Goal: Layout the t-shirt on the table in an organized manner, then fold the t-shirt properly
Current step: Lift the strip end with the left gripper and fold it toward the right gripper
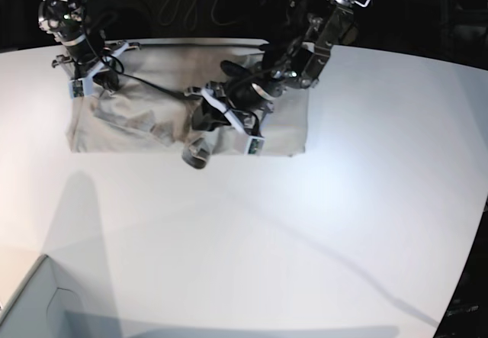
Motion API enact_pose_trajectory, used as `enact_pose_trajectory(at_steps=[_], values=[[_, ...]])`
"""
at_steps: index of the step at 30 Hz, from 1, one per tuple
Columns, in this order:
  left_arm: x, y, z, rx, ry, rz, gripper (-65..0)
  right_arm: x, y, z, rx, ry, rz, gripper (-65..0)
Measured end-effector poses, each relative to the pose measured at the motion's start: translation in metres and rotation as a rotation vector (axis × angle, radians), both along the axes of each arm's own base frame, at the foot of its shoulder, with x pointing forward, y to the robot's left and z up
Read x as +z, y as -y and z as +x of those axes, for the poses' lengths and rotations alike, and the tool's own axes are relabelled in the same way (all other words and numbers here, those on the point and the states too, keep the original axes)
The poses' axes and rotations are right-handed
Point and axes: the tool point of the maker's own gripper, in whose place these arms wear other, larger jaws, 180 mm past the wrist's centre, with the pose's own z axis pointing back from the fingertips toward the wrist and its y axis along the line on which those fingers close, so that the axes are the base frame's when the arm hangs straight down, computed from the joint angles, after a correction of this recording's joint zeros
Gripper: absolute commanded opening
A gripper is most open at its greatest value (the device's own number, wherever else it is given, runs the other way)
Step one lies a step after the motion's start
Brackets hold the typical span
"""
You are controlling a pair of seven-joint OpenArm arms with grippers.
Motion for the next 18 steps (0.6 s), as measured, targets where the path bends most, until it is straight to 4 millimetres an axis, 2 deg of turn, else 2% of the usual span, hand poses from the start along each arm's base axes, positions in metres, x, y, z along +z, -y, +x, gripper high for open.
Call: enact_pose_trajectory(at_steps=[2,5,7,10,14,18], values=[[-0.003,0.0,-0.001,-0.001,-0.006,0.003,-51.6,0.0,0.0,0.0,0.0,0.0,0.0,-65.0],[-0.005,0.009,-0.01,-0.041,-0.01,0.008,-40.0,0.0,0.0,0.0,0.0,0.0,0.0,-65.0],[-0.005,0.016,-0.017,-0.068,-0.011,0.006,-34.6,0.0,0.0,0.0,0.0,0.001,0.0,-65.0],[0.0,0.027,-0.025,-0.112,-0.003,-0.001,-32.9,0.0,0.0,0.0,0.0,0.001,0.0,-65.0],[0.014,0.034,-0.024,-0.125,0.032,-0.026,-32.9,0.0,0.0,0.0,0.0,0.0,0.0,-65.0],[0.033,0.018,-0.016,-0.132,0.104,-0.021,-32.9,0.0,0.0,0.0,0.001,0.001,0.0,-65.0]])
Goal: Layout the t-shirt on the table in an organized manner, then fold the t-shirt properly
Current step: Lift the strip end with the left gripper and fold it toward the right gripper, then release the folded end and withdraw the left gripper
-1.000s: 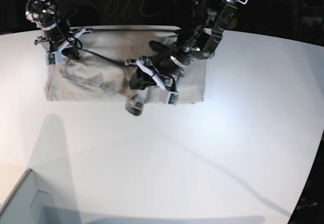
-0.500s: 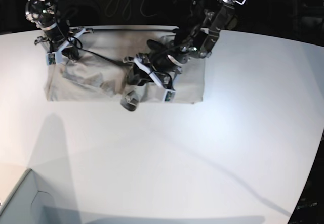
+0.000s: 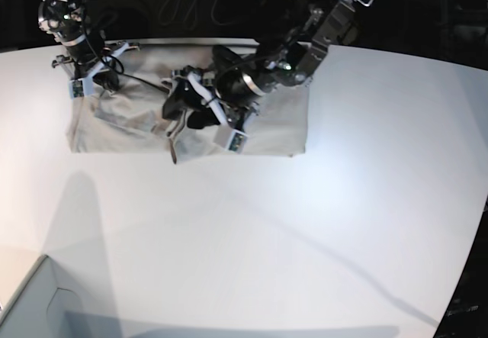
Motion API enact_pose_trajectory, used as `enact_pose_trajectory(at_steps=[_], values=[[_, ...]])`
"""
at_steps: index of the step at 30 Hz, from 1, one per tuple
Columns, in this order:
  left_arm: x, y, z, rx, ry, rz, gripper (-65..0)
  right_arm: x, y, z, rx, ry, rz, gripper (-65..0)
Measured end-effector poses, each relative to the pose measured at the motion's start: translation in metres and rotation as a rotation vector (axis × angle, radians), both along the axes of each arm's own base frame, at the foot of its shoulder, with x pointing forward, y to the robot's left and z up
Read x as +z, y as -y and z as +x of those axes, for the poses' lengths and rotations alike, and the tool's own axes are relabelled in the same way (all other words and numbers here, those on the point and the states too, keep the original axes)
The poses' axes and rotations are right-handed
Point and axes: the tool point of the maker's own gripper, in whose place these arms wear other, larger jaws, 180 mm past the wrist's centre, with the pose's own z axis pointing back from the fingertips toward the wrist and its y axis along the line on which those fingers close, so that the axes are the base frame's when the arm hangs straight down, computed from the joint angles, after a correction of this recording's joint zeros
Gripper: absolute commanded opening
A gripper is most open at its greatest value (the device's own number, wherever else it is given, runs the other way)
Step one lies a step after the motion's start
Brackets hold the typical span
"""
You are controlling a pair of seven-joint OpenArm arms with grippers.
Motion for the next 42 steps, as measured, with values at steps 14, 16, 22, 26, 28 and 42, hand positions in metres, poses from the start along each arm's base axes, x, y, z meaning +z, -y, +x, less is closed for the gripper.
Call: enact_pose_trajectory(at_steps=[14,16,22,26,28,42], values=[[-0.057,-0.067,-0.004,0.088,-0.102,0.147,-32.9,0.0,0.0,0.0,0.0,-0.002,0.0,-52.3],[-0.063,-0.044,-0.02,0.005,-0.111,0.158,-32.9,0.0,0.0,0.0,0.0,-0.002,-0.001,-52.2],[-0.042,0.004,-0.02,-0.17,-0.022,0.14,-32.9,0.004,0.001,0.005,0.004,0.003,-0.013,-52.1],[-0.04,0.027,-0.039,-0.292,0.008,0.164,-32.9,0.02,0.002,0.012,0.014,0.049,-0.036,-52.1],[-0.039,0.037,-0.051,-0.355,0.019,0.165,-32.9,0.027,0.002,0.013,0.019,0.066,-0.045,-52.1],[0.004,-0.061,0.028,-0.017,0.12,0.148,-32.8,0.063,0.05,0.019,-0.178,0.17,-0.096,-26.5]])
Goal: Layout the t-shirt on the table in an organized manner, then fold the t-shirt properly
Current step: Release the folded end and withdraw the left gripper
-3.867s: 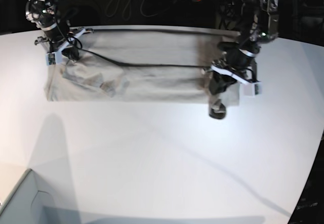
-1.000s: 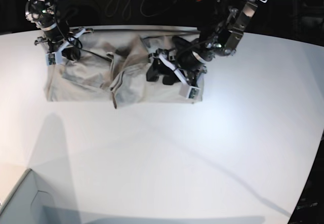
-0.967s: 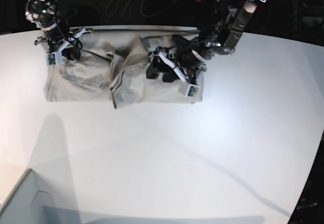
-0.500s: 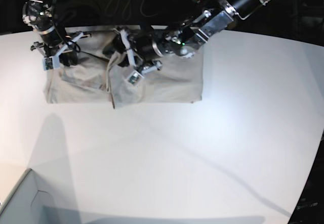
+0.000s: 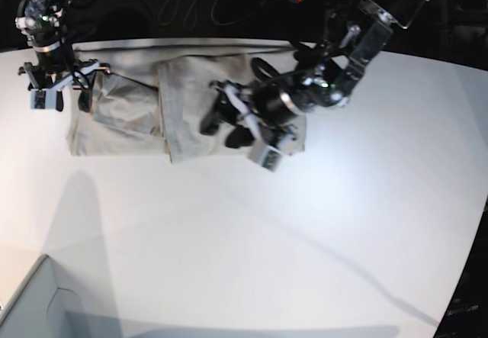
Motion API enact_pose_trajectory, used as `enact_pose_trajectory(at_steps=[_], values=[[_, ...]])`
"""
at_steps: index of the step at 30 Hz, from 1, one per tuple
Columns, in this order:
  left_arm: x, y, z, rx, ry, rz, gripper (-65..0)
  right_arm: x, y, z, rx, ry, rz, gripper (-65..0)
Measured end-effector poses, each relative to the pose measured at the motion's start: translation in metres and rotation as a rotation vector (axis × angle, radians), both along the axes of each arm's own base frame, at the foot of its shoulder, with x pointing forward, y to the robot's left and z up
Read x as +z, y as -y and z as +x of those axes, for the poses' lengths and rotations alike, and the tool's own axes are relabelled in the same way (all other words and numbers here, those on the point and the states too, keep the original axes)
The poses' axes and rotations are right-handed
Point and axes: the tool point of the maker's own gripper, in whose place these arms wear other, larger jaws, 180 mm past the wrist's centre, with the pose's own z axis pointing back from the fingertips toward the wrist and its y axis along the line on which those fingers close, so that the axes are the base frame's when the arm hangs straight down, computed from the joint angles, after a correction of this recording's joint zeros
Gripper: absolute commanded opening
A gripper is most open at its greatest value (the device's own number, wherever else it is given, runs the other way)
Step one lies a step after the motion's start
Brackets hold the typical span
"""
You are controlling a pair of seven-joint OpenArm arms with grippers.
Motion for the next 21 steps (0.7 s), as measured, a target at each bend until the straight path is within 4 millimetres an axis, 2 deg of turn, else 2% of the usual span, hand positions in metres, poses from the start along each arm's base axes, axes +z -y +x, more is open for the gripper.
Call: enact_pose_trajectory(at_steps=[5,7,9,15,21], values=[[-0.003,-0.107,0.017,0.3,-0.008,0.04,-32.7,-0.005,-0.002,-0.002,-0.007,-0.013,0.013,-23.1],[-0.009,-0.138,0.018,0.387,-0.023,0.055,-32.7,-0.009,-0.001,0.005,-0.015,-0.011,0.028,-23.1],[-0.017,-0.158,0.019,0.443,-0.041,0.069,-32.7,-0.013,-0.003,0.012,-0.02,-0.006,0.048,-23.1],[-0.047,-0.182,0.007,0.508,-0.127,0.097,-32.7,-0.032,0.003,0.016,-0.028,-0.046,0.073,-23.1],[-0.051,-0.178,0.007,0.522,-0.139,0.081,-32.7,-0.046,0.018,0.017,-0.037,-0.076,0.079,-23.1]])
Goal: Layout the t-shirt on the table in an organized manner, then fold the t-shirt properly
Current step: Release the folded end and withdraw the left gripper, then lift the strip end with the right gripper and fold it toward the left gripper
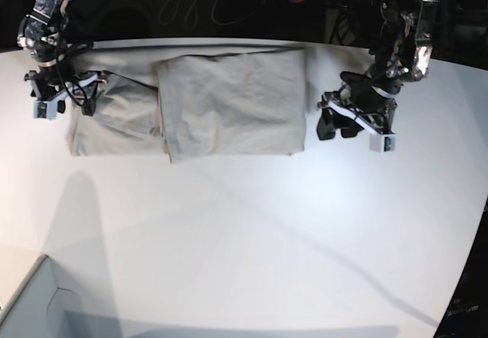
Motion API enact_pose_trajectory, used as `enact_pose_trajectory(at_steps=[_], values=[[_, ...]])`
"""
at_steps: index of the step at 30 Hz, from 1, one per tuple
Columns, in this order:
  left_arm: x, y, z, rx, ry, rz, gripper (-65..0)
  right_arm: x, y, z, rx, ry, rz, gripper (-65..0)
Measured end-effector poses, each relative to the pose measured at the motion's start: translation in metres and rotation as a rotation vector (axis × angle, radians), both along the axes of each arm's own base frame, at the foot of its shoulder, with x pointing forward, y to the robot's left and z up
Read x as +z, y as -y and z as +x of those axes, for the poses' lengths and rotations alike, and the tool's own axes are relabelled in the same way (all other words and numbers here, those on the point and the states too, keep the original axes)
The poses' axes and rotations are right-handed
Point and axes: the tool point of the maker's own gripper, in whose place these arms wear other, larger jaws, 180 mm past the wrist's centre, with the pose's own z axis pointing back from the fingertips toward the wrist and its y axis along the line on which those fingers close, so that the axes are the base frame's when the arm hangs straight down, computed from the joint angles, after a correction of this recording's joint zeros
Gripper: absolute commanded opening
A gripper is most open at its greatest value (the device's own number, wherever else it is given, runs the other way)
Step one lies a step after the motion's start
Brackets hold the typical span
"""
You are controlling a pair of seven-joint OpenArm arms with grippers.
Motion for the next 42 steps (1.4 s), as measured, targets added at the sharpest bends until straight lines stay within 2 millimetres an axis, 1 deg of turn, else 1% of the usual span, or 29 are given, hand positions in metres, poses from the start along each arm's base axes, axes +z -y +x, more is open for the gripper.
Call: enact_pose_trajectory(at_steps=[5,9,11,13,14,16,19,20,25,27,29,33,38,39,42], values=[[-0.002,0.002,-0.001,-0.002,-0.008,-0.005,-32.7,-0.016,0.007,-0.005,-0.032,-0.033,0.03,-23.2],[0.002,0.002,0.012,0.002,0.013,-0.008,-32.7,-0.017,0.004,-0.004,-0.032,-0.022,0.041,-23.6],[-0.004,0.003,0.015,0.012,0.001,-0.014,-32.7,-0.017,0.004,-0.004,-0.033,-0.021,0.041,-24.8],[-0.014,0.002,0.011,0.025,-0.027,-0.021,-32.7,-0.018,0.003,-0.004,-0.033,-0.021,0.043,-29.6],[-0.019,0.004,0.008,0.024,-0.048,-0.025,-32.7,-0.018,0.003,-0.004,-0.034,-0.02,0.045,-33.6],[-0.026,0.004,0.004,0.02,-0.073,-0.021,-32.7,-0.018,0.0,-0.003,-0.025,-0.021,0.049,-44.3],[-0.022,0.003,0.01,0.026,-0.055,-0.022,-32.7,-0.02,-0.012,0.001,0.009,-0.021,0.059,-62.2],[-0.021,0.003,0.012,0.027,-0.052,-0.022,-32.7,-0.02,-0.014,0.002,0.013,-0.019,0.064,-65.0],[-0.021,0.004,0.012,0.026,-0.052,-0.023,-32.7,-0.019,-0.018,0.004,0.028,-0.018,0.063,-65.0],[-0.02,0.004,0.015,0.025,-0.047,-0.024,-32.7,-0.017,-0.02,0.004,0.047,-0.022,0.062,-65.0],[-0.02,0.006,0.019,0.034,-0.045,-0.034,-32.7,-0.01,-0.026,0.004,0.101,-0.027,0.05,-65.0],[-0.027,0.014,0.021,0.039,-0.062,-0.054,-32.7,0.022,-0.042,0.012,0.143,0.06,0.026,-65.0],[-0.028,0.014,0.024,0.048,-0.06,-0.058,-32.7,0.056,-0.057,0.016,0.167,0.139,-0.009,-65.0],[-0.029,0.015,0.024,0.047,-0.059,-0.059,-32.7,0.062,-0.062,0.017,0.168,0.157,-0.01,-65.0],[-0.029,0.018,0.024,0.044,-0.062,-0.065,-32.7,0.079,-0.086,0.018,0.229,0.193,-0.019,-65.0]])
